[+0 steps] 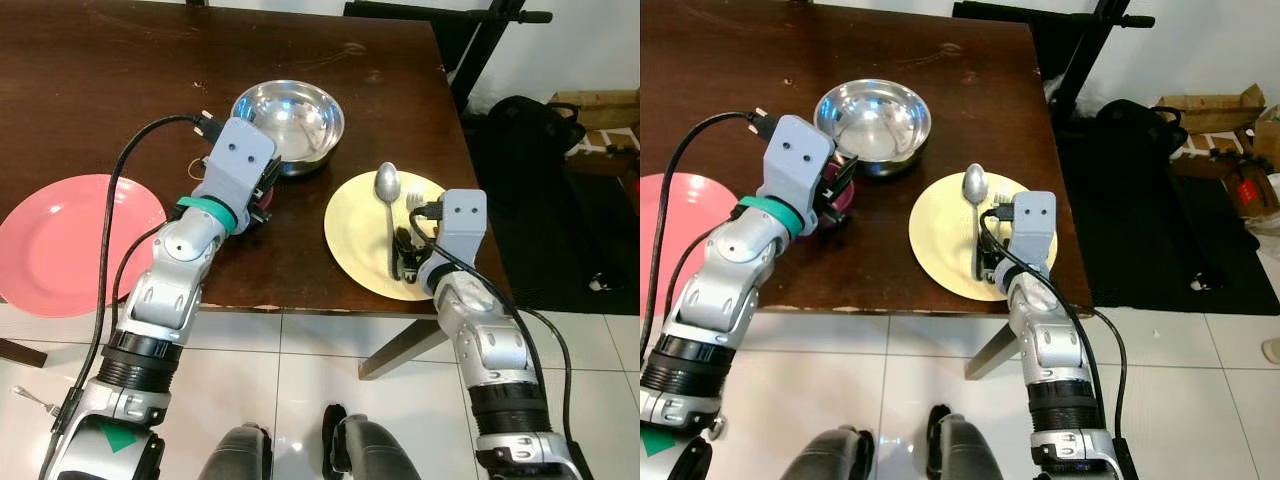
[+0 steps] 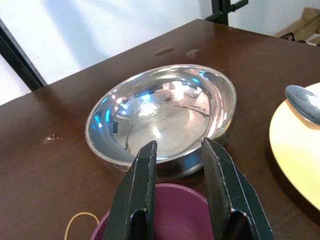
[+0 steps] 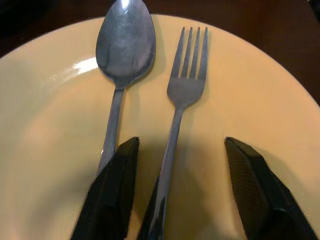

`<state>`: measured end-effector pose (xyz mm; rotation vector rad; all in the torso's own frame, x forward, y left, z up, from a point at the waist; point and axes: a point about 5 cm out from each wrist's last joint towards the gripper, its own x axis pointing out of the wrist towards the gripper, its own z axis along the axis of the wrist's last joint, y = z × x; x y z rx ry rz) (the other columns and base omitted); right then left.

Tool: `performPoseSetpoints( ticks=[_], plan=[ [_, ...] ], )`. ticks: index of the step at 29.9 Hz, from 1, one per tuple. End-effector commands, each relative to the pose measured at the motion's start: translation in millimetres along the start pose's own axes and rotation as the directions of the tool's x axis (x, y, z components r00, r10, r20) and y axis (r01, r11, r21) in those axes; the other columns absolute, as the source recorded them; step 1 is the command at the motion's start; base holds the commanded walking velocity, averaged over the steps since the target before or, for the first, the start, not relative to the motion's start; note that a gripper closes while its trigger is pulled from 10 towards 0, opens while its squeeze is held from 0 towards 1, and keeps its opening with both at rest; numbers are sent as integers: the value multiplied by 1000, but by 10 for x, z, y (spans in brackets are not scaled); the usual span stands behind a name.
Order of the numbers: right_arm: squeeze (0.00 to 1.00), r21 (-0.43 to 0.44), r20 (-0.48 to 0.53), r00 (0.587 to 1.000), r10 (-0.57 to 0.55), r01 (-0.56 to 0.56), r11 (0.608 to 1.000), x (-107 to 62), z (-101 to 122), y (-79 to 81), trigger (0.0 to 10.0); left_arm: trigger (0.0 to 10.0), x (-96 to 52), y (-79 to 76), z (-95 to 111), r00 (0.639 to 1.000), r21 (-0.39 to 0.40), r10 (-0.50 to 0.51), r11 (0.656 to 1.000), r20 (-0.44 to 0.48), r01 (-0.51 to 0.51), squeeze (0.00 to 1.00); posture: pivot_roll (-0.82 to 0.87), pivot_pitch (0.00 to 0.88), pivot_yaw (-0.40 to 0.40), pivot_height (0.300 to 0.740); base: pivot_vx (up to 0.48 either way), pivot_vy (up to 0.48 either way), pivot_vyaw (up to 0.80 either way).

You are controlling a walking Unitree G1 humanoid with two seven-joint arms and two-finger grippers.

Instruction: Setting the table

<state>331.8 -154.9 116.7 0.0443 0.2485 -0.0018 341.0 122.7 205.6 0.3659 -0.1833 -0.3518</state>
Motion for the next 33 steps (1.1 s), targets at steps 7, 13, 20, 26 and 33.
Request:
performPoseSetpoints(
  ticks=[7,13,20,26,33],
  plan=[
    [0,56,-235,972,-19,33,998,3,-521,-114,0,10000,-17,-11,-34,1000,3,9,1000,-11,-9,0,126,115,-21,740,0,0,0],
    [0,70,-266,964,-11,31,997,-32,-617,-131,0,10000,-19,-19,-41,1000,0,11,1000,-12,-11,0,122,121,-23,740,0,0,0],
    [0,107,-241,970,43,-18,994,-40,-602,-96,0,10000,-7,-31,-39,1000,-4,10,1000,-10,-10,0,116,124,-22,740,0,0,0],
    [0,102,26,989,147,-149,984,-53,-182,10,0,10000,2,-30,-37,1000,-5,14,1000,-9,-14,0,112,128,-25,740,0,0,0],
    [0,19,379,913,151,-171,985,-272,510,0,0,10000,7,-35,-36,1000,-7,13,1000,-7,-13,0,100,129,-14,740,0,0,0]
  ],
)
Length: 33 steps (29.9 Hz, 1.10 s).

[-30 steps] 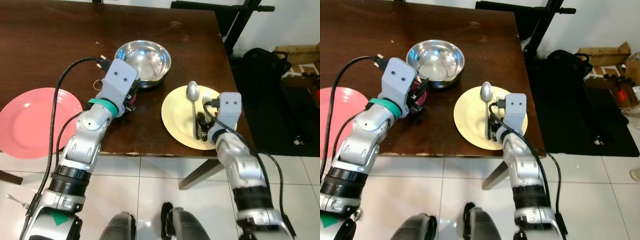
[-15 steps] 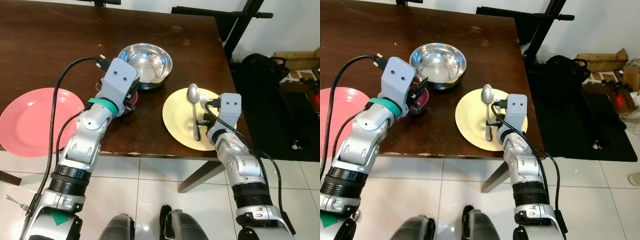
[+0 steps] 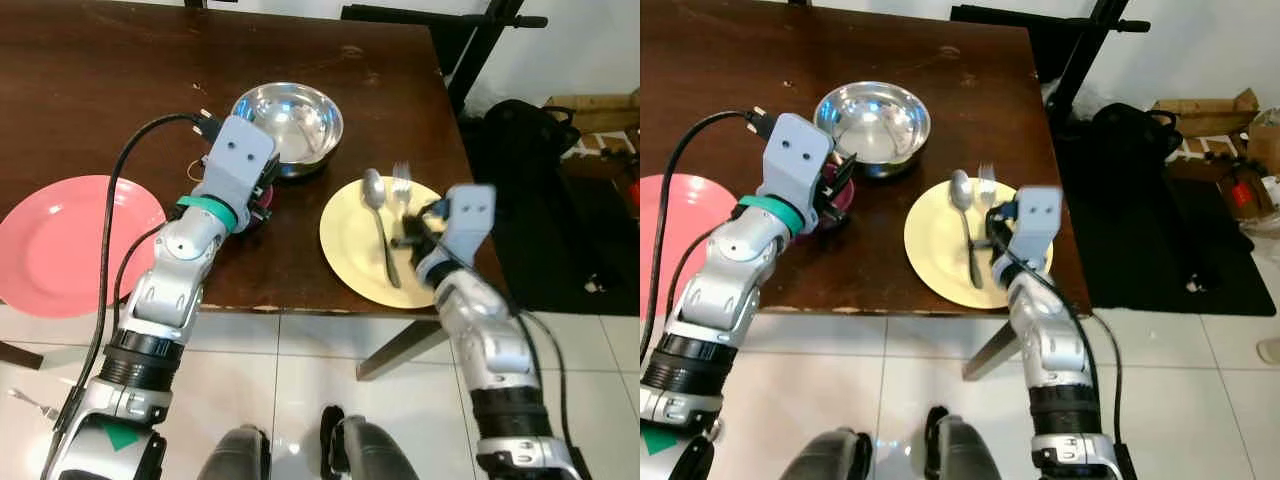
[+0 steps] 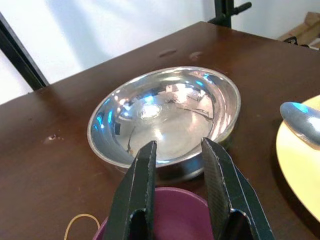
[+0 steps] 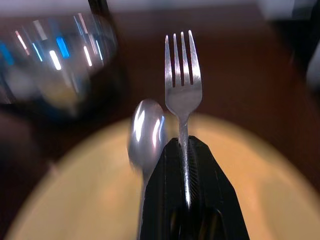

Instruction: Setting the table

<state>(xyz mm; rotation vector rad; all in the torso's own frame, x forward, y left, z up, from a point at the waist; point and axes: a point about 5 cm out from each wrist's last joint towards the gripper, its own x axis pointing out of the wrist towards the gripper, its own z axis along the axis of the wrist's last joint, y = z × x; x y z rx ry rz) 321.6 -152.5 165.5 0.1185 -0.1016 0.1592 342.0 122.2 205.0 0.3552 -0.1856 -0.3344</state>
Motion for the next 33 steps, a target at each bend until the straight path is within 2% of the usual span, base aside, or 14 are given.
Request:
performPoseSetpoints(
  ticks=[1,2,8,9,10,12,13,16,22,24,26,30,32,33],
  plan=[
    [0,-7,40,999,-9,10,1000,-35,80,-33,0,10000,-4,-31,-31,1000,1,-6,1000,-8,6,0,100,129,-14,740,0,0,0],
    [0,-25,79,997,-2,4,1000,-48,169,-25,0,10000,4,-33,-25,1000,1,-8,1000,-6,8,0,96,127,-10,740,0,0,0],
    [0,-47,123,992,12,-6,999,-60,249,-17,0,10000,28,-33,-3,1000,-8,-10,1000,3,10,0,97,125,-8,740,0,0,0],
    [0,-39,123,992,22,-17,999,-57,227,3,0,10000,34,-43,10,1000,-44,-11,999,9,11,0,98,125,-6,740,0,0,0],
    [0,-39,123,992,22,-17,999,-57,227,3,0,10000,34,-43,10,1000,-44,-11,999,9,11,0,98,125,-6,740,0,0,0],
    [0,-9,123,991,47,-46,999,-37,185,83,0,10000,36,-59,56,1000,-125,-12,992,29,16,0,102,125,-4,740,0,0,0],
    [0,-9,123,991,47,-46,999,-37,185,83,0,10000,36,-59,56,1000,-125,-12,992,29,16,0,102,125,-4,740,0,0,0],
    [0,30,160,983,94,-100,995,-17,244,232,0,10000,24,-77,144,997,-212,-18,977,73,33,0,108,123,-11,740,0,0,0],
    [0,33,168,981,97,-104,994,-17,267,251,0,10000,13,-91,153,996,-219,-18,975,82,35,0,110,121,-14,740,0,0,0],
    [0,28,168,982,84,-90,996,-31,266,232,0,10000,-15,-148,103,997,-205,-29,978,67,42,0,107,121,-12,740,0,0,0],
    [0,21,172,985,30,-35,999,-72,269,143,0,10000,-74,-273,9,998,-193,-49,980,38,55,0,98,123,-14,740,0,0,0],
    [0,21,175,984,5,-9,1000,-90,273,99,0,10000,-90,-316,-20,998,-194,-54,979,28,59,0,98,123,-14,740,0,0,0],
    [0,32,188,980,-65,60,998,-111,290,-5,4588,10000,-96,-363,-66,998,-207,-58,977,9,58,0,89,122,-16,740,0,0,0],
    [0,43,192,977,-89,82,996,-114,297,-42,10000,10000,-95,-372,-87,998,-214,-56,975,-2,55,0,89,122,-16,740,0,0,0]
  ],
)
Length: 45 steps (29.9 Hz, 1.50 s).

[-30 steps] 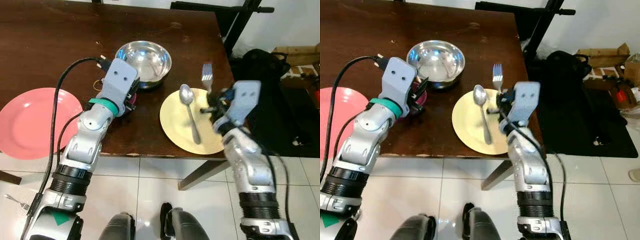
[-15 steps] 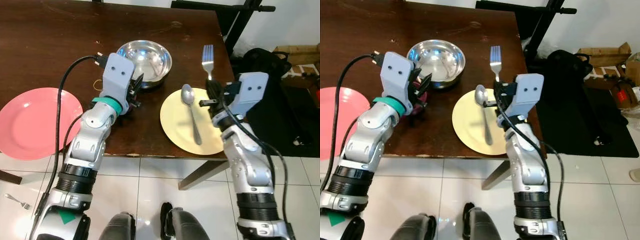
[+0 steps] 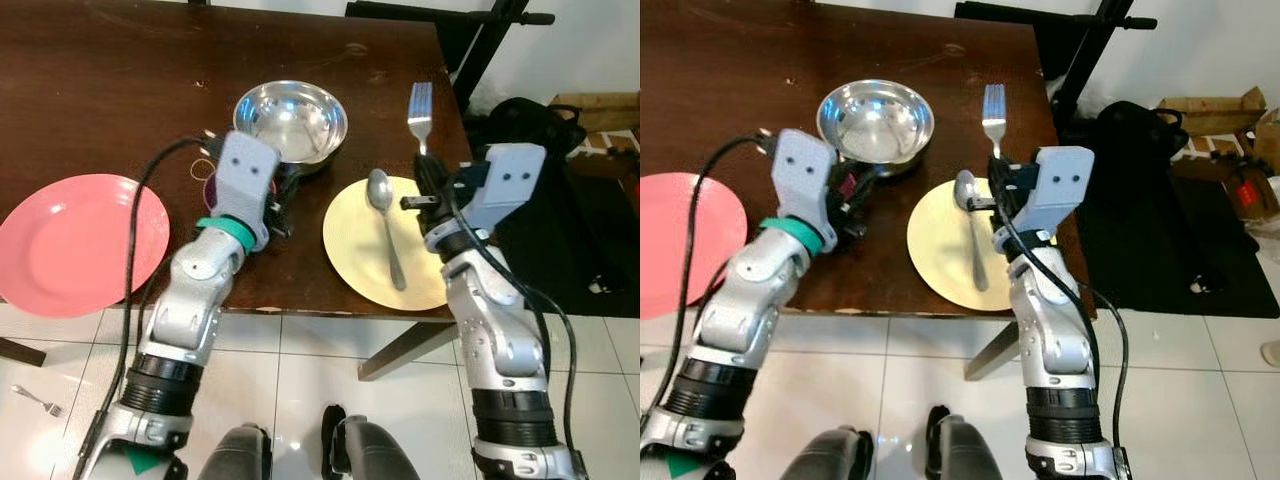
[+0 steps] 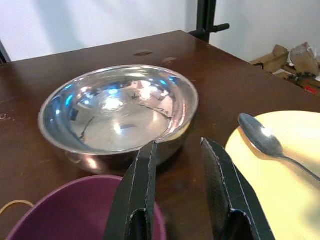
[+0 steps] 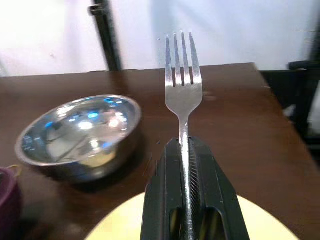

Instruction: Setting the table

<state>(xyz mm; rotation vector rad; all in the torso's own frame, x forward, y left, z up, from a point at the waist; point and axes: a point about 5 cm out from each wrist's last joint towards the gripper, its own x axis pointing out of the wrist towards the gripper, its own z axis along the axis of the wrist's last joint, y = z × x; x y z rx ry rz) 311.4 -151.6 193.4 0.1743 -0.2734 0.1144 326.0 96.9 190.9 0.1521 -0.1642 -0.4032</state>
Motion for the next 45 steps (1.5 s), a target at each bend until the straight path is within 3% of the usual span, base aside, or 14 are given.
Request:
performPoseSetpoints(
  ticks=[1,18,21,24,28,29,32,33,35,38,39,40,41,45],
  plan=[
    [0,-9,18,999,-49,49,999,-39,25,-98,10000,10000,-19,-36,-81,999,-10,-3,1000,-32,3,0,89,122,-16,740,0,0,0],
    [0,-16,52,996,-67,68,998,-46,26,-115,10000,10000,-25,34,-154,996,1,66,998,-61,-66,0,94,102,-19,740,0,0,0],
    [0,-113,-46,999,-27,22,993,-57,-154,-55,10000,10000,-18,42,-150,996,3,74,997,-58,-74,0,89,97,-19,740,0,0,0],
    [0,-63,-38,999,-17,14,998,-54,-122,-22,10000,10000,-13,45,-144,996,8,76,997,-56,-76,0,108,104,-22,740,0,0,0],
    [0,-136,-123,992,-5,-12,991,-66,-284,-31,10000,10000,-2,54,-141,995,7,81,997,-54,-81,0,84,95,-23,740,0,0,0],
    [0,-44,-39,999,-8,6,999,-45,-149,-9,10000,10000,4,56,-136,995,11,84,996,-51,-83,0,104,98,-33,740,0,0,0],
    [0,11,30,999,-14,14,1000,-34,-33,-1,10000,10000,8,60,-127,995,9,87,996,-47,-87,0,89,95,-29,740,0,0,0],
    [0,-70,-155,987,34,-45,997,-29,-283,20,10000,10000,10,58,-140,995,10,90,996,-51,-90,0,85,96,-30,740,0,0,0],
    [0,-135,-221,975,12,-43,990,-68,-407,-34,10000,10000,16,44,-148,995,14,87,996,-52,-86,0,105,107,-36,740,0,0,0],
    [0,-73,-188,982,11,-26,997,-67,-359,-30,10000,10000,18,37,-144,995,17,84,996,-50,-83,0,105,107,-36,740,0,0,0],
    [0,-7,-85,996,-3,3,1000,-37,-183,-31,10000,10000,18,48,-132,995,14,89,996,-47,-88,0,92,101,-36,740,0,0,0],
    [0,-16,-84,996,-5,4,1000,-18,-153,-41,10000,10000,19,56,-127,995,11,93,996,-47,-92,0,82,103,-35,740,0,0,0],
    [0,-140,-147,989,-15,-5,990,-20,-263,-78,10000,10000,20,55,-139,994,10,95,995,-50,-95,0,83,102,-36,740,0,0,0],
    [0,-103,-171,985,-21,3,995,-28,-296,-96,10000,10000,24,43,-143,994,13,93,996,-52,-92,0,96,107,-39,740,0,0,0]
  ],
)
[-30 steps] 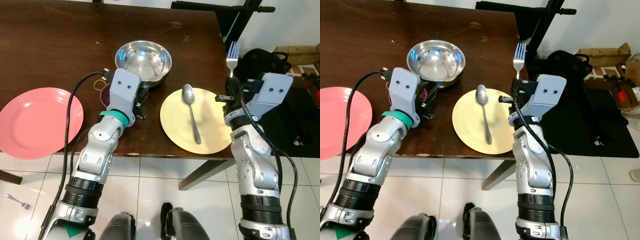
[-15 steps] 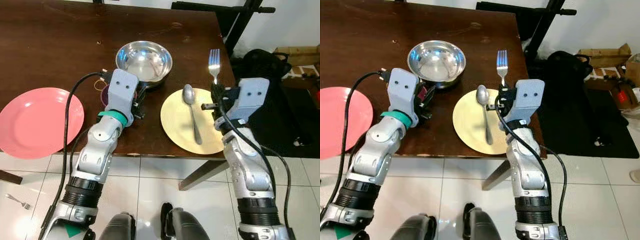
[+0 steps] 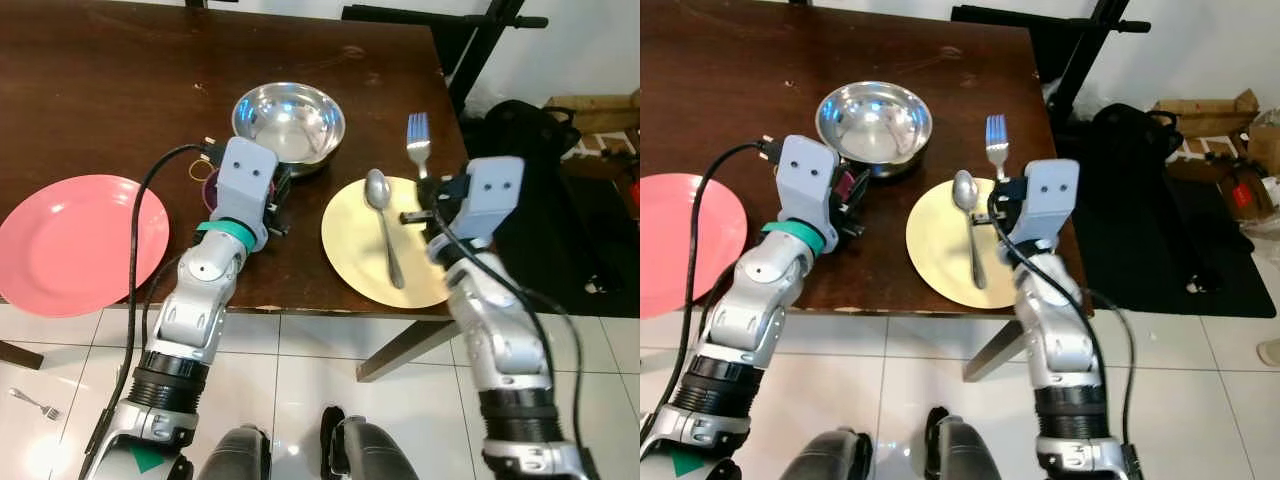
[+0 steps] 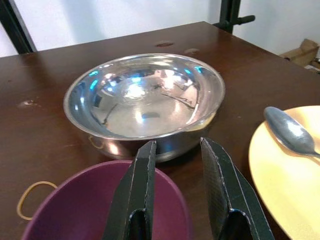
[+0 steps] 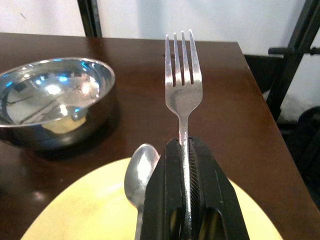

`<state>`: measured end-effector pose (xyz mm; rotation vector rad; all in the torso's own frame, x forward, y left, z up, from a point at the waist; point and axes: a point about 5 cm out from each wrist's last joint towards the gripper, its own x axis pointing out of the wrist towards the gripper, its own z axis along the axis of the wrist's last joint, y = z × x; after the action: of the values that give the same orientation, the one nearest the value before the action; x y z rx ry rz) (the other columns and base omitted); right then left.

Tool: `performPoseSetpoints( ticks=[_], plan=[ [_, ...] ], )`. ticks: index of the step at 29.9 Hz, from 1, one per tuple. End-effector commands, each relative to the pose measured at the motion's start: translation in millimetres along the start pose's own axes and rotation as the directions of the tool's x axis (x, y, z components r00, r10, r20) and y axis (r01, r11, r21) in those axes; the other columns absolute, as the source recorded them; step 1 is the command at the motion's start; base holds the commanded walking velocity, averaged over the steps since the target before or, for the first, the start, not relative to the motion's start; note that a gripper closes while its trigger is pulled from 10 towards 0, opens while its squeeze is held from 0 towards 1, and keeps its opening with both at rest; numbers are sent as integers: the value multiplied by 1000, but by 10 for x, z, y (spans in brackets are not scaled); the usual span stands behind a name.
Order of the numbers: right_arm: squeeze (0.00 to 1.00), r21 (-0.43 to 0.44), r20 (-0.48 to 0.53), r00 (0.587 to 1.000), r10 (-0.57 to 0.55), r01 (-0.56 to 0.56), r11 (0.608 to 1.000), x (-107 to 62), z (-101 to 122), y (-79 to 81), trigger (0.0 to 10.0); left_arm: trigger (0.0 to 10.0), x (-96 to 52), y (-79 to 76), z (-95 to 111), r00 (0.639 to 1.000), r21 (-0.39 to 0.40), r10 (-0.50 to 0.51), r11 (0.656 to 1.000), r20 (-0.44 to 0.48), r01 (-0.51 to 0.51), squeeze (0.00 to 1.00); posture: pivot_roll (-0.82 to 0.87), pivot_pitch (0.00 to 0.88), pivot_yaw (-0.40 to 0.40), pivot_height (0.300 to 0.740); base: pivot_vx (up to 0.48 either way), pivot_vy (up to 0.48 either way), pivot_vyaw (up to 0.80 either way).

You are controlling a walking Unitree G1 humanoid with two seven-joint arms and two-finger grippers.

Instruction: Setting the table

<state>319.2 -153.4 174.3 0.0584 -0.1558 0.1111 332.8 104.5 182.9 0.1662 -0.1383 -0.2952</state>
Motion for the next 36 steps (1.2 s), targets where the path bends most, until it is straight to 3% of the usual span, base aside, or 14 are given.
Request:
performPoseSetpoints(
  ticks=[1,2,6,12,21,29,36],
  plan=[
    [0,52,30,999,-16,14,999,-32,12,-18,10000,10000,2,-41,-34,1000,-6,-13,1000,-12,13,0,88,106,-39,740,0,0,0],
    [0,61,100,995,-31,25,998,-34,115,-27,10000,10000,2,-40,-32,1000,-8,-12,1000,-11,12,0,84,108,-36,740,0,0,0],
    [0,37,159,987,-38,33,999,-36,190,-31,10000,10000,2,-47,-36,1000,-7,-13,1000,-10,13,0,91,108,-37,740,0,0,0],
    [0,-8,149,988,-44,46,999,-52,156,-39,10000,10000,-6,-50,-49,1000,-5,-13,1000,-10,13,0,90,109,-35,740,0,0,0],
    [0,-22,129,988,-85,89,996,-117,84,-128,10000,10000,-21,-10,-62,1000,-9,6,1000,-12,-6,0,88,109,-25,740,0,0,0],
    [0,-22,134,987,-88,91,996,-118,68,-113,10000,10000,-2,-18,-48,1000,-10,4,1000,-6,-4,0,87,108,-20,740,0,0,0],
    [0,-20,130,987,-92,96,995,-122,46,-103,10000,10000,-11,-25,-32,1000,-17,-5,1000,2,5,0,91,107,-18,740,-319,0,0]
  ],
)
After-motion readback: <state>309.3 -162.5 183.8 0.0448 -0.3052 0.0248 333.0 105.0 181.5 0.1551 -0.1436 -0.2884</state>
